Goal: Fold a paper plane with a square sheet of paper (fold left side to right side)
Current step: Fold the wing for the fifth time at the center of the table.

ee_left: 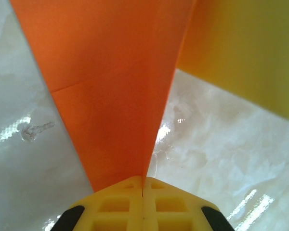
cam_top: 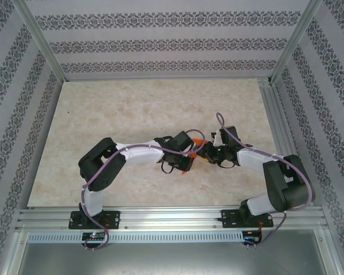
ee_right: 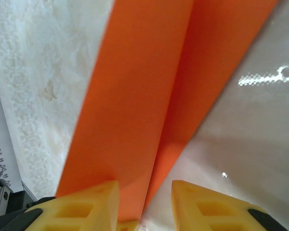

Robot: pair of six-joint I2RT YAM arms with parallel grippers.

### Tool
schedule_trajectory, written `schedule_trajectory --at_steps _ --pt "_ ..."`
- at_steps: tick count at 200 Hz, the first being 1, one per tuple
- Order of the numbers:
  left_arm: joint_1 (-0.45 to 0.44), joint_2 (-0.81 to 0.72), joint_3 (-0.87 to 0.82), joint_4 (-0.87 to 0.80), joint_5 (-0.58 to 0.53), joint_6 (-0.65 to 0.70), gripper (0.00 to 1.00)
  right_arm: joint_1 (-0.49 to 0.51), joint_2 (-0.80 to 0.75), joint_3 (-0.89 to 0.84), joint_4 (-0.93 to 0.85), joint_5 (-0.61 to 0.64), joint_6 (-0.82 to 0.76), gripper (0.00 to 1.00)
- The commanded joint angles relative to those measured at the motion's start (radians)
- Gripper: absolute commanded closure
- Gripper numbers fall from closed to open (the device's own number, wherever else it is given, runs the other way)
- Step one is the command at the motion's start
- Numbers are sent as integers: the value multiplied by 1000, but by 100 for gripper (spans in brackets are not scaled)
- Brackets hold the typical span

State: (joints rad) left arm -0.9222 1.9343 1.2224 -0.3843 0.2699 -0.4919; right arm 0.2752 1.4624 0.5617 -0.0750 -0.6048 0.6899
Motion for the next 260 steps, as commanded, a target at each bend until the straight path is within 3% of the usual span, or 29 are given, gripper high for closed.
schedule_trajectory --at_steps 1,85,166,260 --pt "19 19 9 57 50 -63 100 15 29 26 68 -18 25 66" --pt "44 37 -37 171 121 -204 100 19 103 46 106 -21 24 65" --pt "59 54 -66 233 154 -249 97 21 159 56 137 -27 37 66" --pt "69 -1 -70 229 158 -247 76 31 227 91 100 -12 32 67"
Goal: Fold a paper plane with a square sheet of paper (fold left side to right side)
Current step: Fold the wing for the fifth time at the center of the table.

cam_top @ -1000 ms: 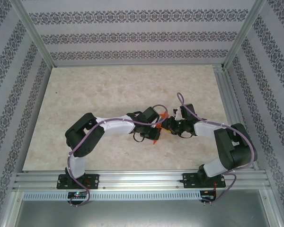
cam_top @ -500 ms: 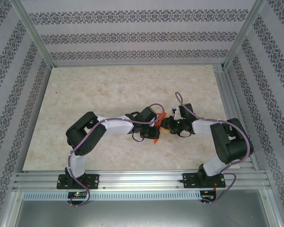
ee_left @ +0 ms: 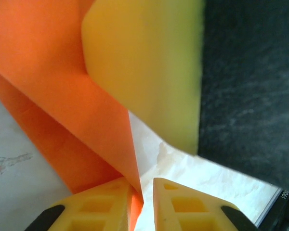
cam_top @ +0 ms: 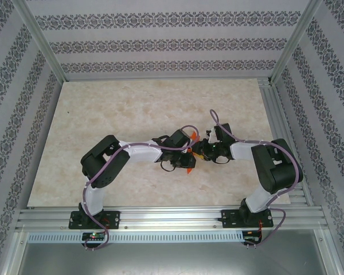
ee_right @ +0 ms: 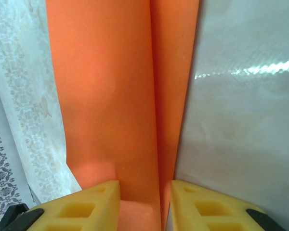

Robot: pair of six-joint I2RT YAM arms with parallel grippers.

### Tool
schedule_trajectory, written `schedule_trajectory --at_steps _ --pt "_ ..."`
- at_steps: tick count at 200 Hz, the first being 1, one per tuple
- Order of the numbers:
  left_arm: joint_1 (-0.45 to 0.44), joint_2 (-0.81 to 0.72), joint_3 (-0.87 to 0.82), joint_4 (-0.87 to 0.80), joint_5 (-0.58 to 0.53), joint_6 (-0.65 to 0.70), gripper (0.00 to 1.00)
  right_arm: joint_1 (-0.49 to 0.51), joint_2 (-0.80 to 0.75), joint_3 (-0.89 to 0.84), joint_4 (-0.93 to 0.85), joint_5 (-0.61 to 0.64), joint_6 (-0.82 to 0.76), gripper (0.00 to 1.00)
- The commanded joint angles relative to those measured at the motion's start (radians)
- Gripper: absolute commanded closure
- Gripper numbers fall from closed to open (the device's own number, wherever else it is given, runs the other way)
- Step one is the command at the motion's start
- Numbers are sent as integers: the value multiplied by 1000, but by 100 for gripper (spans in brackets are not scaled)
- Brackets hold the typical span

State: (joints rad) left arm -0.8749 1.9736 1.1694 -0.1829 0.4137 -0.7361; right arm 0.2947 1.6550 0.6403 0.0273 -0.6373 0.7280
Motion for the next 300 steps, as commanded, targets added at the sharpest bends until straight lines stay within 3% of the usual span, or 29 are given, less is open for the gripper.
schedule_trajectory --at_steps 1,65,106,175,243,300 --pt "23 -41 -17 27 14 -2 75 12 34 13 -3 21 -6 67" --pt "51 -111 -46 16 18 -2 60 14 63 24 -9 24 -10 67" --pt "74 -136 -47 0 27 -3 58 14 65 28 -12 25 -11 67" --pt "176 -107 -20 19 76 6 58 13 59 29 -20 27 -13 67" --pt "201 19 62 93 121 -34 62 14 58 29 -24 25 -15 67" --pt "203 66 93 126 140 -57 72 14 63 30 -27 28 -18 67"
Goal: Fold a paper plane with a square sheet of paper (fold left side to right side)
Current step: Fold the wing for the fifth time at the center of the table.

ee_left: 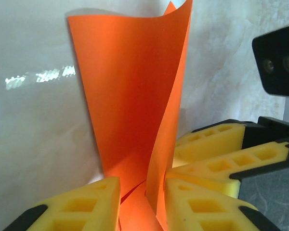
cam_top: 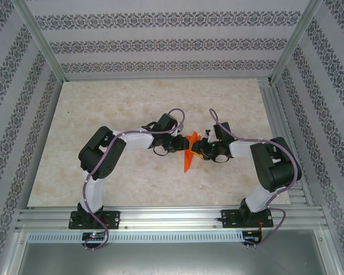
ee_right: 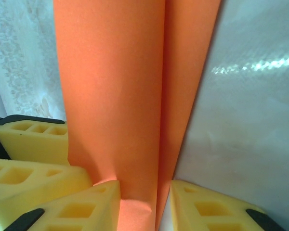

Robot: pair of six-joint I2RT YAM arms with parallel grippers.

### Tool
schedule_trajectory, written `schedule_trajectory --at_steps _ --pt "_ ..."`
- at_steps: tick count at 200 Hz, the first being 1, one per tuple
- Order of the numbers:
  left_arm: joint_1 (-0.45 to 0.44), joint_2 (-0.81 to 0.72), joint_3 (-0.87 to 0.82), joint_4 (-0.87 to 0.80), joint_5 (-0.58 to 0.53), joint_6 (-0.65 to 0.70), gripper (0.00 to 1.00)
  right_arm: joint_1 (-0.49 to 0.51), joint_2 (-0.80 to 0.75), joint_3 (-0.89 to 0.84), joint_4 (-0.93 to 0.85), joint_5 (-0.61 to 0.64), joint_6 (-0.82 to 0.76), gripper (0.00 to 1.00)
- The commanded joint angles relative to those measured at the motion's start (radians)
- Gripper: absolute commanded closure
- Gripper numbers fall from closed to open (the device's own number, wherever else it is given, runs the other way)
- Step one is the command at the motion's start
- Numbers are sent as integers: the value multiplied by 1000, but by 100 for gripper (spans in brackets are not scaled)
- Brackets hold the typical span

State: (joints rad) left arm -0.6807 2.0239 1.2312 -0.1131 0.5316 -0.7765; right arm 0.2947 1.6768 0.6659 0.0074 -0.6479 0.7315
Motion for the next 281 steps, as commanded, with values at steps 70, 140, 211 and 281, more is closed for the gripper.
schedule_trajectory --at_steps 70,140,211,281 --pt "9 47 75 15 -8 13 91 17 50 8 -24 45 -30 67" --pt "10 79 113 -24 -22 69 95 24 57 12 -26 45 -32 66" --pt "25 107 142 -47 -8 171 97 24 38 12 -51 51 -47 65" --pt "46 133 163 -54 13 213 98 24 23 14 -79 63 -61 64"
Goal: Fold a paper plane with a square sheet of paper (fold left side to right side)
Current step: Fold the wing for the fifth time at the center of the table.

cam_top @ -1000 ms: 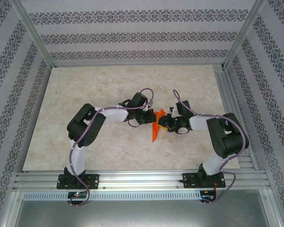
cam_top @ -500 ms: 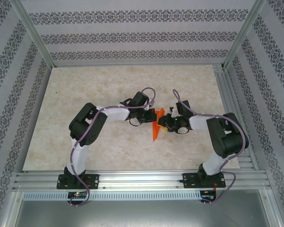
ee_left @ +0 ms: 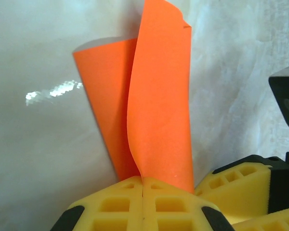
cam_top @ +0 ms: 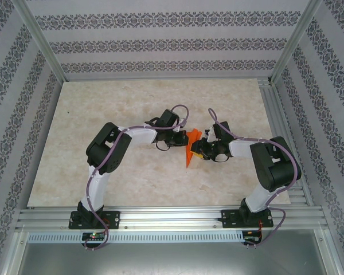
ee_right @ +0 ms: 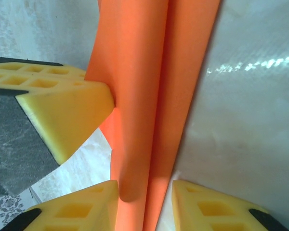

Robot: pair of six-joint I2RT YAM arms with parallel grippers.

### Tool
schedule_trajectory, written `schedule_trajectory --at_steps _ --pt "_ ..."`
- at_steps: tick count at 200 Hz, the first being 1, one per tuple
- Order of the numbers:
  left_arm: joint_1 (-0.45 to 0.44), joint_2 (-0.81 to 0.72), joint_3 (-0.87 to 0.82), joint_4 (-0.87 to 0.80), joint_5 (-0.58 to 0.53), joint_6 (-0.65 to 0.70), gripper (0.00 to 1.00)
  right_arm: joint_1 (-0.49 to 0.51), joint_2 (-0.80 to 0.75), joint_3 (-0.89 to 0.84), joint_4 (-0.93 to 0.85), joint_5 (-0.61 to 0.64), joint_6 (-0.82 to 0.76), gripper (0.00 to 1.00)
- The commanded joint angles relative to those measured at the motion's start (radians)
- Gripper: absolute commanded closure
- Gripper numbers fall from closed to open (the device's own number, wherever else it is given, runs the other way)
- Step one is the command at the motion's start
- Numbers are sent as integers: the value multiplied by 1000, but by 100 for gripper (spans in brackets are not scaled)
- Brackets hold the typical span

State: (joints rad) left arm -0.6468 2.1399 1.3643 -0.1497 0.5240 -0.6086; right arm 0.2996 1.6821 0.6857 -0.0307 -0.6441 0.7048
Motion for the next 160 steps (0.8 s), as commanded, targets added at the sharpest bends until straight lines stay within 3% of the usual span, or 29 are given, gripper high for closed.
schedule_trajectory --at_steps 1,77,124,160 --pt "12 17 30 -17 21 46 98 18 18 -6 -41 59 -34 64" --pt "12 43 55 -11 49 50 98 10 2 -3 -43 56 -37 64" --pt "12 48 57 -16 50 53 97 -101 -103 -1 -94 54 -56 65" --pt "12 48 62 -23 50 57 97 -157 -52 79 -98 48 -54 80"
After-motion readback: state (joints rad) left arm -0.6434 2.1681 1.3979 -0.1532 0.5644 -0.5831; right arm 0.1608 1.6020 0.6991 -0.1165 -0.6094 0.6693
